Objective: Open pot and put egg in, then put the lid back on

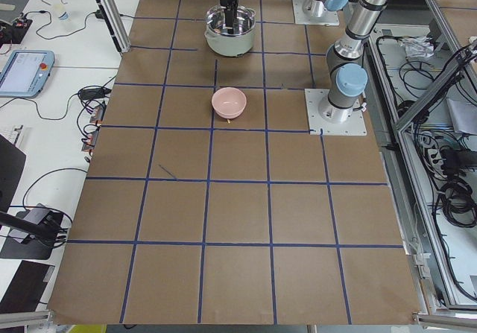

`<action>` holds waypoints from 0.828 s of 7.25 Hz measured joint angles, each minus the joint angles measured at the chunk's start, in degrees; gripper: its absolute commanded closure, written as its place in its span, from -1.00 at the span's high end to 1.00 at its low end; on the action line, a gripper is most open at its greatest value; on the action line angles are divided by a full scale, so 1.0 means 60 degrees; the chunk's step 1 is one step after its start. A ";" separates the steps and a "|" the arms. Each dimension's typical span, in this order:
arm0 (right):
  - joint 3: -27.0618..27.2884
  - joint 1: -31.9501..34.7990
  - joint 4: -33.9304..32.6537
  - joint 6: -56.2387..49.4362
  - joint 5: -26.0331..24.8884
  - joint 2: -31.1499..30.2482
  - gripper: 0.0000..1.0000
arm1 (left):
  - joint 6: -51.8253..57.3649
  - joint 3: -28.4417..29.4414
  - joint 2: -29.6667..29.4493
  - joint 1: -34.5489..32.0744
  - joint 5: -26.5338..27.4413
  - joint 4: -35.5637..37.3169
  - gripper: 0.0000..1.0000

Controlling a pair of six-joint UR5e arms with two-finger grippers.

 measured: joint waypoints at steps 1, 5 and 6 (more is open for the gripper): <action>-0.0079 -0.0065 0.0023 -0.0055 -0.0011 -0.0026 0.99 | 0.0000 0.0000 0.0000 -0.0002 0.0000 0.0000 0.99; -0.1164 -0.1348 0.0524 -0.1453 -0.0547 -0.0195 1.00 | 0.0000 0.0000 0.0000 0.0004 0.0000 0.0000 0.99; -0.1351 -0.1798 0.0678 -0.2378 -0.0595 -0.0387 1.00 | 0.0000 0.0000 0.0000 0.0005 0.0000 0.0000 0.99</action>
